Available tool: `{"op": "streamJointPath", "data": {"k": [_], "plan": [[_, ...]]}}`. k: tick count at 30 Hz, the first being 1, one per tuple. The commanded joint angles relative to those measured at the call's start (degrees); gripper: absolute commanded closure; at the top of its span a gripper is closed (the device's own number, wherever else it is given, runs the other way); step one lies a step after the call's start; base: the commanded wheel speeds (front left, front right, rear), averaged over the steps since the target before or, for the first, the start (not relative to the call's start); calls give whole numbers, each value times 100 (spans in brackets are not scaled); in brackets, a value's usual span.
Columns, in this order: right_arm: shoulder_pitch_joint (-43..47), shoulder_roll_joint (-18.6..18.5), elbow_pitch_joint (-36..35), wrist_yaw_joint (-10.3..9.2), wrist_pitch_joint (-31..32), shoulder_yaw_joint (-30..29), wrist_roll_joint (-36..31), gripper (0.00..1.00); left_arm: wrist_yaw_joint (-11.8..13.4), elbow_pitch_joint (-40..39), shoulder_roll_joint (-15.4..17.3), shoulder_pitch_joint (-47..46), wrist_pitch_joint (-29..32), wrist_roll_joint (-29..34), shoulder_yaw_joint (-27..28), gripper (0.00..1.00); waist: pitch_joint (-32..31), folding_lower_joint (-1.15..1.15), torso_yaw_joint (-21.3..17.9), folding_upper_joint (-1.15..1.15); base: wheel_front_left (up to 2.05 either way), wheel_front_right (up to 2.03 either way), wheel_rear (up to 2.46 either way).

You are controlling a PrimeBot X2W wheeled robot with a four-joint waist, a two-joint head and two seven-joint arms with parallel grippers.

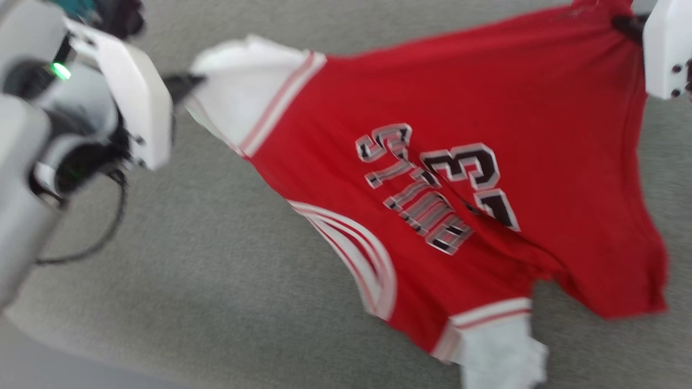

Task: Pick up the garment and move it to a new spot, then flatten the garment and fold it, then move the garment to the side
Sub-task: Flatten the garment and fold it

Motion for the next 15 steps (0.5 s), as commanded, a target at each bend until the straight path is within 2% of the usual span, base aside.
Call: {"op": "streamJointPath", "data": {"k": [1,5,9,12,15], "plan": [[33,-17,-66,-14,-50,-51,53,100,15,22,80,-125,30,82,41,100,-236,0,-272,0,0,0,0],[208,-37,-492,-14,-188,-503,88,100,-51,170,256,-708,211,285,101,100,-546,0,-615,0,0,0,0],[393,48,-935,-15,-11,-906,70,100,-67,230,412,-1071,407,474,88,100,-744,0,-831,0,0,0,0],[454,68,-1273,-15,104,-1210,-119,100,-28,296,433,-1347,398,669,87,100,-785,0,-941,0,0,0,0],[430,252,-1395,-15,89,-1556,-393,100,-46,460,342,-1596,277,838,93,100,-757,0,-1047,0,0,0,0]]}}
